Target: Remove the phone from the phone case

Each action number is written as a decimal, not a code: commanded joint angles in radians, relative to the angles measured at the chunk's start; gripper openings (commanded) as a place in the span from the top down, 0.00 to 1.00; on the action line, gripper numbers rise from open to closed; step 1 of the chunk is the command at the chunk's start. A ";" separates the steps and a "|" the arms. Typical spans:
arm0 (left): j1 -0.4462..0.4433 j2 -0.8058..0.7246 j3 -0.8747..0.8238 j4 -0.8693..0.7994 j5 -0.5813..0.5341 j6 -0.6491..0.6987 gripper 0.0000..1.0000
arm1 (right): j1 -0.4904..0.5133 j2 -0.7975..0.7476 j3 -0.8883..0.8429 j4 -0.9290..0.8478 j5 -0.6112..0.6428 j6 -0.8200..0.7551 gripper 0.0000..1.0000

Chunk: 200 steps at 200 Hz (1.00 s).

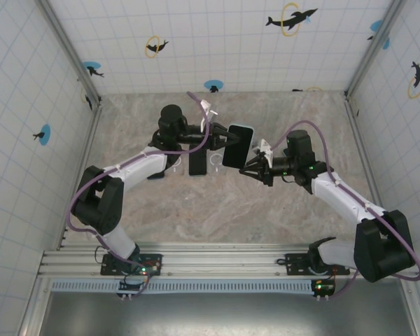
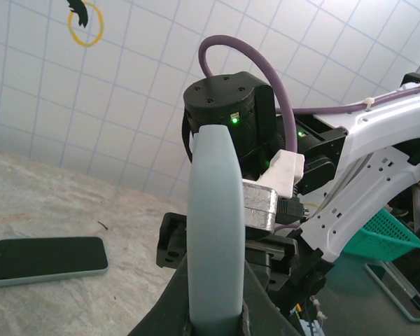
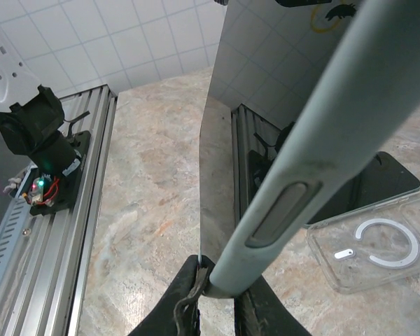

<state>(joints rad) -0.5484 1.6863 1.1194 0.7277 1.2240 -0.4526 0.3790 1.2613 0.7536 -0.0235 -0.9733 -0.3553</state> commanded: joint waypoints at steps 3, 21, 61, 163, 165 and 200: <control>0.003 -0.027 0.008 0.079 0.018 -0.019 1.00 | 0.010 0.011 0.025 0.064 -0.039 0.015 0.84; 0.005 -0.025 0.007 0.081 0.020 -0.024 1.00 | 0.010 0.018 0.032 0.061 -0.038 0.014 0.88; 0.003 -0.022 0.007 0.073 0.027 -0.056 1.00 | 0.018 0.009 0.046 0.026 0.065 -0.061 0.96; 0.001 -0.037 -0.035 0.101 0.069 -0.197 1.00 | 0.104 -0.092 -0.022 0.330 0.493 -0.163 0.97; 0.000 -0.037 -0.035 0.102 0.070 -0.197 1.00 | 0.104 -0.092 -0.022 0.331 0.496 -0.164 0.97; 0.000 -0.037 -0.033 0.114 0.061 -0.188 1.00 | 0.116 -0.107 -0.030 0.341 0.515 -0.170 0.97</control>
<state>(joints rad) -0.5243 1.6718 1.1057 0.8478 1.2377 -0.6022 0.4858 1.1954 0.7212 0.1436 -0.5343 -0.4969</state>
